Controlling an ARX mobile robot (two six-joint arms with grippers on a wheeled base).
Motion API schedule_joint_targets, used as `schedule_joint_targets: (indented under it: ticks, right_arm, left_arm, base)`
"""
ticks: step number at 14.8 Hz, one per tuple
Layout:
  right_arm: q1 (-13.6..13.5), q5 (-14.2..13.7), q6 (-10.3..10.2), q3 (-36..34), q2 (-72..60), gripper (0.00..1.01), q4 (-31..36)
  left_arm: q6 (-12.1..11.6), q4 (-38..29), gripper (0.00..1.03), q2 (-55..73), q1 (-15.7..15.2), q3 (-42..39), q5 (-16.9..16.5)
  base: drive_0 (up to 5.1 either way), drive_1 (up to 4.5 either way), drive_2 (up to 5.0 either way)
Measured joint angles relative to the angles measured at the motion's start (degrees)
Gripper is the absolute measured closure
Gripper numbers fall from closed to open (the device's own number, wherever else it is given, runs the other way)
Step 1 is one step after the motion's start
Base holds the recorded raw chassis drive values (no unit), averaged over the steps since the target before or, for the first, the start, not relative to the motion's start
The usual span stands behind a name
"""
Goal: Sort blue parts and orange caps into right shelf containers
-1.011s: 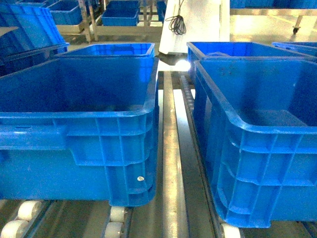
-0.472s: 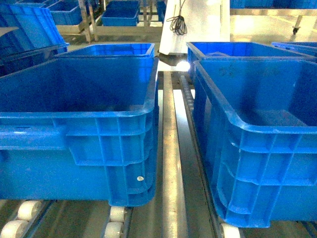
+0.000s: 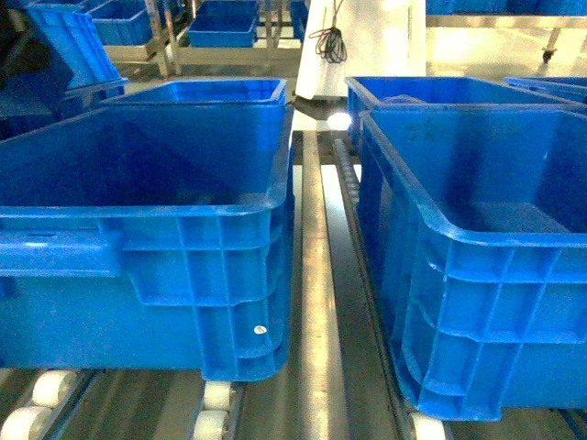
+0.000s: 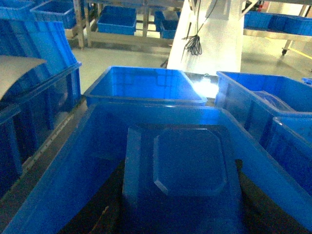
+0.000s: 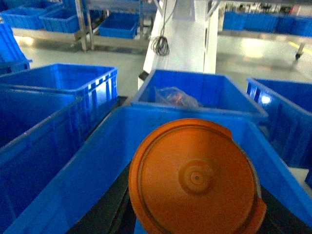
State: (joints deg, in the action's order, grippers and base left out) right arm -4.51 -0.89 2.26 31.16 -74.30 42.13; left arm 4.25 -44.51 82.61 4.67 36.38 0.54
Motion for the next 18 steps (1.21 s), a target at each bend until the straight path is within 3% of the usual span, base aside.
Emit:
schedule_joint_targets:
  ticks: [2,4,6,7,9,10,12,13,14,15,16,17,18]
  right_arm:
    - [0.0,-0.5,-2.6,7.1,-10.2,0.52,0.2]
    - [-0.1,-0.6,-3.9,8.9,-12.5,0.33,-0.4]
    - [0.0,-0.3,-4.4,8.9,-12.5,0.07,-0.4]
    - [0.1,0.1,-4.4,8.9,-12.5,0.01,-0.5]
    - [0.1,-0.6,-4.1,8.7,-12.5,0.03,0.5]
    - [0.0,-4.0,-3.2,8.0,-12.5,0.03,0.6]
    - [0.1,-4.7,-2.5,7.7,-12.4,0.03,0.5]
    - [0.1,-4.2,-2.5,7.0,-12.4,0.06,3.7]
    - [0.5,-2.8,-2.5,2.2,-9.9,0.23,9.2]
    - [1.1,-2.3,-2.5,-2.9,-6.3,0.38,10.6]
    - [1.6,-2.3,-2.5,-6.4,-3.7,0.5,11.2]
    - [3.7,0.6,-2.4,-10.0,-0.9,0.65,11.5]
    - [4.6,0.6,-2.5,-13.2,2.0,0.8,11.5]
  left_arm:
    - [2.2,0.9,0.59,9.3,-0.2,9.8,0.8]
    - [3.3,0.5,0.4,13.0,0.0,13.2,2.0]
    - [3.4,2.2,0.16,13.3,0.2,13.1,0.7]
    - [3.3,2.2,0.05,13.1,0.3,12.9,0.4]
    - [3.1,3.4,0.05,11.4,0.5,10.2,0.0]
    - [2.8,4.5,0.05,9.8,1.0,9.1,2.6]
    - [2.6,4.1,0.05,8.7,1.1,9.0,3.0]
    - [1.2,0.9,0.09,8.9,1.1,8.2,3.9]
    - [-1.5,-5.9,0.25,6.5,0.8,2.3,4.5]
    - [-2.7,-8.2,0.39,2.8,0.1,-3.5,4.3]
    - [-3.2,-9.4,0.51,0.1,-0.4,-7.1,3.9]
    - [-3.2,-10.1,0.66,-2.8,-0.9,-11.1,3.5]
    - [-3.2,-10.4,0.83,-6.2,-1.4,-15.5,3.0]
  base:
    - [0.0,0.0,0.0]
    - [0.0,0.0,0.0]
    - [0.0,0.0,0.0]
    - [0.0,0.0,0.0]
    - [0.0,0.0,0.0]
    - [0.0,0.0,0.0]
    - [0.0,0.0,0.0]
    - [0.0,0.0,0.0]
    - [0.0,0.0,0.0]
    - [0.0,0.0,0.0]
    - [0.0,0.0,0.0]
    - [0.0,0.0,0.0]
    - [0.0,0.0,0.0]
